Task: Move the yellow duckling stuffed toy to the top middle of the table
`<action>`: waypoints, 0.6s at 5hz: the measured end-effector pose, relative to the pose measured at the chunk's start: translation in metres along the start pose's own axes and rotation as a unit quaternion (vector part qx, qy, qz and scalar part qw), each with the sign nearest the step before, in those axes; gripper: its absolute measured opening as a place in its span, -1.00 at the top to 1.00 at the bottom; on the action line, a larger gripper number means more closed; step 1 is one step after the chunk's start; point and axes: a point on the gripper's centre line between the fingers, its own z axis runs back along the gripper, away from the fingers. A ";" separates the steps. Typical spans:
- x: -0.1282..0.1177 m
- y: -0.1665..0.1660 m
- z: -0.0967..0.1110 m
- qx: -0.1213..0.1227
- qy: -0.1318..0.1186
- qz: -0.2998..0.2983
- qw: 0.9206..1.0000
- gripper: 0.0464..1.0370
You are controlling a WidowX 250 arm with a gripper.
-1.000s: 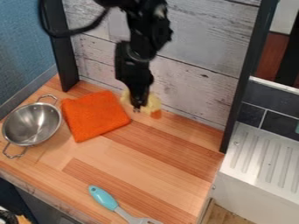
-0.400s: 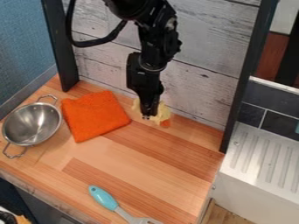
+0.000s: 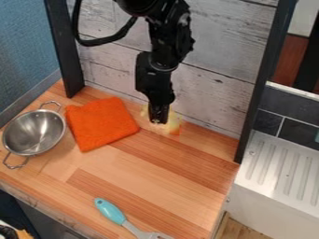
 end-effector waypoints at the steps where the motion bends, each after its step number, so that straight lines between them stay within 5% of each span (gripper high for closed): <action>1: 0.012 -0.013 -0.032 0.027 -0.027 -0.021 0.999 -0.74; 2: 0.008 -0.017 -0.031 0.015 -0.020 0.002 1.000 -0.95; 3: 0.007 -0.017 -0.031 0.013 -0.023 0.004 1.000 -0.94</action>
